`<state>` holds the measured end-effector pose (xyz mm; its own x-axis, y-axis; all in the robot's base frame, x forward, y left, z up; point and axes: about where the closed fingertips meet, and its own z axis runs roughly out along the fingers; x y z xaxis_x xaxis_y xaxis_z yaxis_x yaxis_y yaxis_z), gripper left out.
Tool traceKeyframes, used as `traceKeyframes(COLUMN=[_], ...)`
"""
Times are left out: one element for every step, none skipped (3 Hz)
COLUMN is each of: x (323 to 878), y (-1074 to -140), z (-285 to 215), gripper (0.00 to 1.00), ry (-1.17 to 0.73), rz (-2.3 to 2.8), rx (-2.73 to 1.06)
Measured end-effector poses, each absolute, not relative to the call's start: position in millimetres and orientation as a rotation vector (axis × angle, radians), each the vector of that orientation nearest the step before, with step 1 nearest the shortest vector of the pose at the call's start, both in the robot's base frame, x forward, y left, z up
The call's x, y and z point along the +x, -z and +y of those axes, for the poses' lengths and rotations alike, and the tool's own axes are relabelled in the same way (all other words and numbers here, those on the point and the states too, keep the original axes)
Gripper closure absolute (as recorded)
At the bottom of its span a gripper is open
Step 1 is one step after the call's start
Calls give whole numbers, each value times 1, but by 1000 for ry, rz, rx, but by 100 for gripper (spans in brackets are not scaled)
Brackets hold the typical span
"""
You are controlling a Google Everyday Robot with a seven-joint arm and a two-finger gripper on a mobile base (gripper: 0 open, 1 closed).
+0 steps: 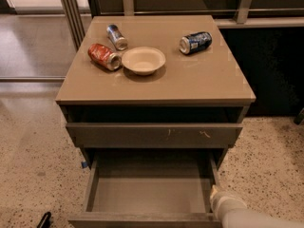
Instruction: Open middle drawer
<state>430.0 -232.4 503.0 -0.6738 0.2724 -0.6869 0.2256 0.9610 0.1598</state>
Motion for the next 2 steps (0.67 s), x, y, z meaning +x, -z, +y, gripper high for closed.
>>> traceKeyframes(x=[430,430], y=[-503,-503], z=[-232,-232], gripper=[58,35], ry=[-79,-79], rz=[2334,2334], rx=[348,348])
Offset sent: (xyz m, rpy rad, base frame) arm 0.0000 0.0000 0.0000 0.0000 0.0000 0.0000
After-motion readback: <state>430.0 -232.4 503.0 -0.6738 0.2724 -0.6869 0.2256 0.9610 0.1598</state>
